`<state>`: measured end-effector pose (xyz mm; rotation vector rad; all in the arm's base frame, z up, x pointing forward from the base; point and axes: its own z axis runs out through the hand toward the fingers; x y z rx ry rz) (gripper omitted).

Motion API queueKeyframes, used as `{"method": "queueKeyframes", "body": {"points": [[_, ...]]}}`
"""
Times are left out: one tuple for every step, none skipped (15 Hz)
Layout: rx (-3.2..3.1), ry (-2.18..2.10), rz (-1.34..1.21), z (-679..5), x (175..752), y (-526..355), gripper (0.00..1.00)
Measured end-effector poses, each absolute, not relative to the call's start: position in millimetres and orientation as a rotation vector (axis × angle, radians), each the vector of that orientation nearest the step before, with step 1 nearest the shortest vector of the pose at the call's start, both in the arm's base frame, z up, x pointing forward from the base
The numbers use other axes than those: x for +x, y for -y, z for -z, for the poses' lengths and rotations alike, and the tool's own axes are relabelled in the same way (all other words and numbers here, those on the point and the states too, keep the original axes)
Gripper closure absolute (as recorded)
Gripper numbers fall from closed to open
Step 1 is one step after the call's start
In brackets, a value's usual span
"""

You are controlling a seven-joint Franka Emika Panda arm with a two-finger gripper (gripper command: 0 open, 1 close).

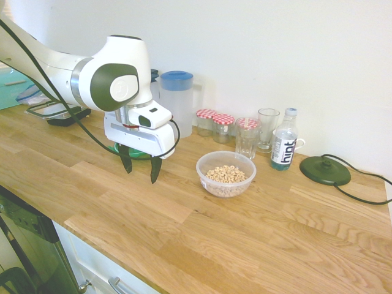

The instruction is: Cover the lid of food container

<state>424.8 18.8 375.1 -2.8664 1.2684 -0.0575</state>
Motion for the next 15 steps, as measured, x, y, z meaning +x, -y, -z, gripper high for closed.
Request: {"method": "queueKeyframes", "body": {"points": [[-2.866,-1.269,0.057,-375,425,-19,0.0],[-2.858,-1.272,0.056,-376,425,-19,0.0],[-2.82,-1.267,0.042,-378,427,-19,0.0],[-2.771,-1.237,0.029,-381,431,-18,0.0],[-2.723,-1.204,0.017,-384,438,-15,0.0],[-2.675,-1.173,0.0,-385,448,-12,0.0],[-2.627,-1.149,-0.02,-384,458,-8,0.0],[-2.579,-1.124,-0.046,-381,469,-6,0.0],[-2.531,-1.098,-0.078,-377,481,-5,0.0],[-2.494,-1.083,-0.108,-371,492,-4,0.0],[-2.468,-1.075,-0.124,-366,504,-4,0.0],[-2.45,-1.073,-0.136,-362,516,-4,0.0],[-2.435,-1.068,-0.141,-361,527,-6,0.0],[-2.418,-1.063,-0.144,-360,537,-8,0.0],[-2.399,-1.059,-0.152,-360,545,-10,0.0]]}}
